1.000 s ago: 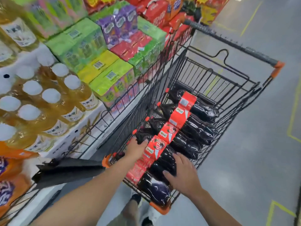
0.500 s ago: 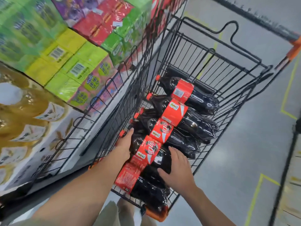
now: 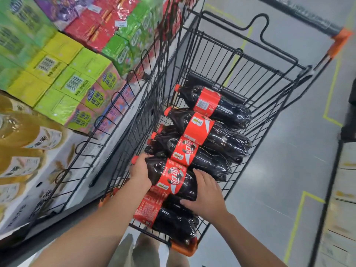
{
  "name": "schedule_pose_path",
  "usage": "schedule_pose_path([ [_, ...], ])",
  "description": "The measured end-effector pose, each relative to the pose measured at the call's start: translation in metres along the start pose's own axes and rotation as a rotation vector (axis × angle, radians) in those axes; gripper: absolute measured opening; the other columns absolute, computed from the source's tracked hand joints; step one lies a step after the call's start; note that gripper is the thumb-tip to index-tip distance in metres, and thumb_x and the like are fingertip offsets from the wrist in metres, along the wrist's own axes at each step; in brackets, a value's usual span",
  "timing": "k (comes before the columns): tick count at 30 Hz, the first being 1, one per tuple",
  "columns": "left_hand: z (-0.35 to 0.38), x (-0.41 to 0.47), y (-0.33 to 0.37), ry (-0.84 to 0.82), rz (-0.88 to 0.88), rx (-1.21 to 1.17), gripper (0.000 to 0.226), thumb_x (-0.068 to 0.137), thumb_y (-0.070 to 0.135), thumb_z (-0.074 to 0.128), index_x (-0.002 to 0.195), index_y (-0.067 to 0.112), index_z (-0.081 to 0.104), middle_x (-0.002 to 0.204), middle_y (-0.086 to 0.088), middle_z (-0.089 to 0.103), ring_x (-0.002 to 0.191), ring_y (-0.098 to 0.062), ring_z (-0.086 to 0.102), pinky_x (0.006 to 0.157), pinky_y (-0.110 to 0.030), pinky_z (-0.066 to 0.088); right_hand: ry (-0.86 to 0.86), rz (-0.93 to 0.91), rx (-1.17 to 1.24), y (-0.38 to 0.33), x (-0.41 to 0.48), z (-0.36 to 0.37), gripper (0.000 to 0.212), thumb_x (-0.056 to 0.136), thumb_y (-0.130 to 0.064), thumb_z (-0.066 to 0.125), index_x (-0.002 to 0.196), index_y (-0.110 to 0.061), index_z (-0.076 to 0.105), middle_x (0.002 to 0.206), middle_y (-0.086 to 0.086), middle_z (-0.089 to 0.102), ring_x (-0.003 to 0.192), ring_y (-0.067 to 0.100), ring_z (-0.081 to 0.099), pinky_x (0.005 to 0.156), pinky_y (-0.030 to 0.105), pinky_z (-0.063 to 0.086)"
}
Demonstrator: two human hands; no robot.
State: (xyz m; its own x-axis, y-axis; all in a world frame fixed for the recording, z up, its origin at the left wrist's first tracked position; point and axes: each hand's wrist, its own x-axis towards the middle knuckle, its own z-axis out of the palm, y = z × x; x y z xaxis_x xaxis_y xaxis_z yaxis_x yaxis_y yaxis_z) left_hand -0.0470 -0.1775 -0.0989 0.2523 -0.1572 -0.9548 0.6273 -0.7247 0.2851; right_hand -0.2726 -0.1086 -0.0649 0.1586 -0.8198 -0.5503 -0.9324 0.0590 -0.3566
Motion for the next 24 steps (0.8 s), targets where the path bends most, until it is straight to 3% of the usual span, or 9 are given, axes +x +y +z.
schedule_pose_path([
  [5, 0.000, -0.019, -0.003, 0.043, 0.102, -0.024, 0.012, 0.076, 0.017, 0.073, 0.085, 0.014, 0.065, 0.087, -0.013, 0.071, 0.067, -0.032, 0.070, 0.058, -0.039, 0.059, -0.055, 0.000, -0.161, -0.001, 0.005, 0.001, 0.128, 0.070, -0.077, 0.072, 0.163, -0.030, -0.002, 0.167, -0.006, 0.018, 0.155, 0.018, 0.015, 0.128, 0.043, 0.012],
  [8, -0.003, -0.023, -0.004, 0.063, 0.123, -0.053, 0.015, 0.076, 0.013, 0.074, 0.084, 0.013, 0.061, 0.090, -0.015, 0.071, 0.066, -0.032, 0.070, 0.059, -0.040, 0.059, -0.028, -0.012, -0.230, -0.004, 0.007, 0.005, 0.133, 0.070, -0.077, 0.073, 0.162, -0.029, -0.009, 0.165, -0.004, 0.023, 0.153, 0.021, 0.021, 0.127, 0.044, 0.016],
  [11, -0.006, -0.029, -0.004, 0.081, 0.111, -0.042, 0.032, 0.076, 0.016, 0.076, 0.105, 0.005, 0.067, 0.093, -0.016, 0.072, 0.067, -0.031, 0.071, 0.053, -0.037, 0.059, 0.019, -0.024, -0.253, -0.004, 0.008, 0.010, 0.130, 0.072, -0.073, 0.074, 0.161, -0.030, -0.011, 0.160, -0.004, 0.033, 0.150, 0.022, 0.028, 0.124, 0.046, 0.024],
  [13, -0.008, -0.035, -0.002, 0.085, 0.118, -0.051, 0.041, 0.073, 0.017, 0.077, 0.110, 0.003, 0.067, 0.099, -0.018, 0.075, 0.071, -0.034, 0.073, 0.057, -0.043, 0.062, 0.034, -0.037, -0.250, -0.003, 0.011, 0.013, 0.126, 0.073, -0.072, 0.074, 0.161, -0.030, -0.006, 0.156, -0.006, 0.037, 0.148, 0.020, 0.031, 0.121, 0.045, 0.027],
  [17, -0.012, -0.052, 0.004, 0.092, 0.172, -0.075, 0.013, 0.080, 0.014, 0.074, 0.087, 0.009, 0.063, 0.100, -0.020, 0.074, 0.080, -0.037, 0.072, 0.080, -0.057, 0.061, 0.078, -0.081, -0.250, -0.008, 0.008, 0.009, 0.121, 0.072, -0.076, 0.071, 0.161, -0.029, 0.005, 0.152, -0.008, 0.043, 0.144, 0.017, 0.036, 0.116, 0.045, 0.034],
  [21, -0.020, -0.077, 0.014, 0.055, 0.238, -0.099, 0.020, 0.083, 0.017, 0.070, 0.096, 0.004, 0.075, 0.094, -0.017, 0.076, 0.070, -0.032, 0.072, 0.066, -0.043, 0.062, 0.151, -0.149, -0.274, -0.018, 0.001, -0.010, 0.121, 0.069, -0.081, 0.069, 0.161, -0.029, 0.009, 0.151, -0.007, 0.042, 0.142, 0.017, 0.037, 0.114, 0.045, 0.033],
  [24, -0.025, -0.102, 0.024, 0.031, 0.293, -0.151, 0.025, 0.082, 0.021, 0.069, 0.096, 0.003, 0.078, 0.094, -0.017, 0.078, 0.072, -0.034, 0.074, 0.063, -0.043, 0.063, 0.212, -0.195, -0.286, -0.026, -0.007, -0.035, 0.120, 0.066, -0.083, 0.066, 0.160, -0.029, 0.013, 0.147, -0.006, 0.046, 0.138, 0.019, 0.042, 0.111, 0.046, 0.035],
])
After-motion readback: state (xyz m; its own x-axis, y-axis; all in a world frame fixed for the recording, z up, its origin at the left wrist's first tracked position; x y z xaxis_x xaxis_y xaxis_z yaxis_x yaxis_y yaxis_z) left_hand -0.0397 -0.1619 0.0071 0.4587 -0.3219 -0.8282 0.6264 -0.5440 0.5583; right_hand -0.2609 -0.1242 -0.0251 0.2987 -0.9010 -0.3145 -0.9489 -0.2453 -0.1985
